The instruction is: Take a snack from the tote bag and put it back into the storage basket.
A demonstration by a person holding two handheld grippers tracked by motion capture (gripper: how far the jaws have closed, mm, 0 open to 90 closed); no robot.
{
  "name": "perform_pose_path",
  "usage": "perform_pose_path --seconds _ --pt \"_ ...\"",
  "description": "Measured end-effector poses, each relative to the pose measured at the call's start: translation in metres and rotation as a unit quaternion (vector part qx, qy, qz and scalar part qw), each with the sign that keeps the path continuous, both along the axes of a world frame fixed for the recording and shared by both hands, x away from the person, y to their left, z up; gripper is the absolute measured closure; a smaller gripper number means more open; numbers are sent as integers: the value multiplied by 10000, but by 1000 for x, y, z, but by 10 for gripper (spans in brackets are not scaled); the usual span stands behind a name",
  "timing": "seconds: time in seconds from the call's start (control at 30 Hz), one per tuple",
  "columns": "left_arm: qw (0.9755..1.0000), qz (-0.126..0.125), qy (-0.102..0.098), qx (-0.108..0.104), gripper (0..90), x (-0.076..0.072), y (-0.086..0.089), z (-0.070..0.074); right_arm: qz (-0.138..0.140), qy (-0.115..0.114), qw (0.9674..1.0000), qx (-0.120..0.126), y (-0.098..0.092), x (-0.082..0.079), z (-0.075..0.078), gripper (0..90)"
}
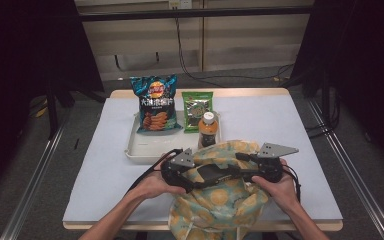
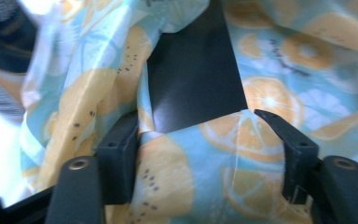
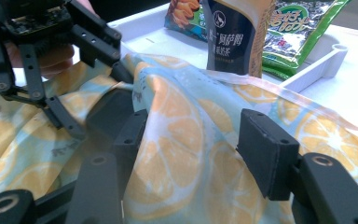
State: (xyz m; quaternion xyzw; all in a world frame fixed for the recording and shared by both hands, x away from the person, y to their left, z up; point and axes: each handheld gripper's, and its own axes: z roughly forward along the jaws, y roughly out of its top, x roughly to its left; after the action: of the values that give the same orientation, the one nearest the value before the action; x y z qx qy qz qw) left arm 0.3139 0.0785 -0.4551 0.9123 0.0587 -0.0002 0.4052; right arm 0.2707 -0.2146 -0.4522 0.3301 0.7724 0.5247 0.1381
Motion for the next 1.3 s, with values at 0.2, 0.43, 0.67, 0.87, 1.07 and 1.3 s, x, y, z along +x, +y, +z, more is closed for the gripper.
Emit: perform_pose_path --seconds 0.2,0.43,0.67,0.87,1.07,1.3 --pt "9995 -255 160 -66 395 -12 -5 0 39 15 10000 -27 -4 -4 -1 458" --pt "9996 -46 202 -187 267 -14 10 5 98 11 10000 13 -4 -6 1 540" --pt "9991 -11 246 -333 432 -15 31 9 91 -11 10000 35 -3 -5 2 550" --pt "9996 36 275 -70 830 -8 33 4 120 6 9999 33 -2 -8 2 553" --pt "9981 505 353 -59 857 7 48 -3 194 8 9998 13 -2 -10 1 596" --pt "9965 707 444 -39 818 9 47 -16 337 16 9994 -91 3 -13 -1 638"
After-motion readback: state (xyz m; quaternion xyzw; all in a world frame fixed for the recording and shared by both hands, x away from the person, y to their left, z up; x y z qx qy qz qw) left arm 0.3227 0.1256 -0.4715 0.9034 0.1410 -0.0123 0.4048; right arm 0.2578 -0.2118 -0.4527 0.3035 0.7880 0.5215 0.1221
